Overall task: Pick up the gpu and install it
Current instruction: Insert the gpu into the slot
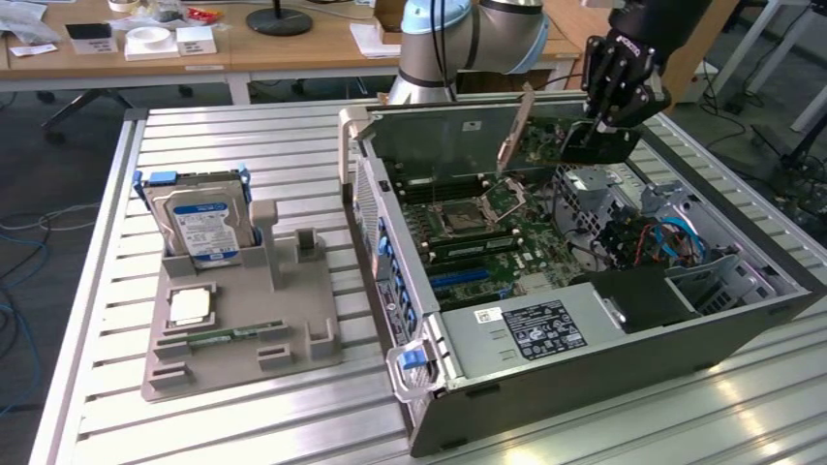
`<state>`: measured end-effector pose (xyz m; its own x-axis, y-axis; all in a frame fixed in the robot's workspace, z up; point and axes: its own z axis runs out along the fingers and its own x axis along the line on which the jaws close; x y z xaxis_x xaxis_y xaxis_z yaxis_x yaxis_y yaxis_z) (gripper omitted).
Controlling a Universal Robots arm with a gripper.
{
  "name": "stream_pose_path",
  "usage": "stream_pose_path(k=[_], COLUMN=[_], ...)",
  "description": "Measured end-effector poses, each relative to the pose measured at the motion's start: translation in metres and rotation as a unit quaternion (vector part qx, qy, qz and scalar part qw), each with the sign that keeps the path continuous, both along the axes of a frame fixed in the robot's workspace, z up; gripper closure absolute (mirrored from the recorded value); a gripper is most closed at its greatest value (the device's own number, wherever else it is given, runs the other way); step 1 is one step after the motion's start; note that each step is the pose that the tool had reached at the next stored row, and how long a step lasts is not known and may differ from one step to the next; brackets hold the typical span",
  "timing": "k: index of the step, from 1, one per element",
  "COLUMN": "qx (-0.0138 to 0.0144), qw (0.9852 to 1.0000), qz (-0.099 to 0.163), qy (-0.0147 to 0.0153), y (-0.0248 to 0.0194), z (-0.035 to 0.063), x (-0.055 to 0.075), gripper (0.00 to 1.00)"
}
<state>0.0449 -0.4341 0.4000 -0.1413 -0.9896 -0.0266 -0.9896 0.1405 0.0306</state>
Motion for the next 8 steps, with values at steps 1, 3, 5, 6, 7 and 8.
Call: stream_pose_path(k=[1, 3, 5, 6, 7, 8], qx=[0.0, 0.0, 0.0, 0.0, 0.0, 0.0], qw=[1.0, 0.9999, 0.9997, 0.9996, 0.9995, 0.9993], qz=[0.004, 0.014, 0.023, 0.027, 0.032, 0.036], qy=[-0.0004, -0.0013, -0.0024, -0.0031, -0.0038, -0.0048], y=[0.0, 0.0, 0.0, 0.0, 0.0, 0.0], z=[-0.0003, -0.0011, -0.002, -0.0026, -0.0033, -0.0041], x=[-0.0001, 0.0, -0.0001, -0.0001, -0.0001, -0.0001], gripper=[0.73, 0.73, 0.73, 0.73, 0.73, 0.73])
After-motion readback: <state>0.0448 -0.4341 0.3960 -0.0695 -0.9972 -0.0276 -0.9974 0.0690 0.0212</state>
